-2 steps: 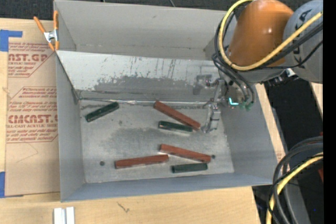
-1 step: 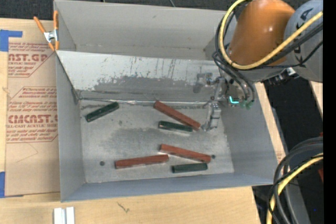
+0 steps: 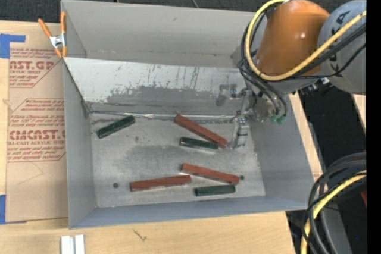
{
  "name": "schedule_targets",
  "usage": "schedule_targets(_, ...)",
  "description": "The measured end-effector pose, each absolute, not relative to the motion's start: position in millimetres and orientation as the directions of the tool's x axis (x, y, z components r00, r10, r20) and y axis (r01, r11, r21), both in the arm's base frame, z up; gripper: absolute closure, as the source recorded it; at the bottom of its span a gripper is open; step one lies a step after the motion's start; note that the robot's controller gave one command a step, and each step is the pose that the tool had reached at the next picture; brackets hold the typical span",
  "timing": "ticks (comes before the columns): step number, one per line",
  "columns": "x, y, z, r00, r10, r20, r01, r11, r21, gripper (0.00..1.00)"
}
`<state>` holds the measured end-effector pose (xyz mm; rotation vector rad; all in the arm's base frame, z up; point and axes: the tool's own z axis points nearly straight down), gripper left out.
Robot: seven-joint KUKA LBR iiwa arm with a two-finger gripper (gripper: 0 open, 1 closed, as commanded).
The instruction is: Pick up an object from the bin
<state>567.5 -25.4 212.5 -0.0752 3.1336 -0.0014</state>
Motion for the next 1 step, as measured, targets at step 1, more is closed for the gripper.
schedule_targets(1,572.1,-23.2,154.2,-0.978,-0.207,-0.008,-0.207,0.978,-0.002,0.0)
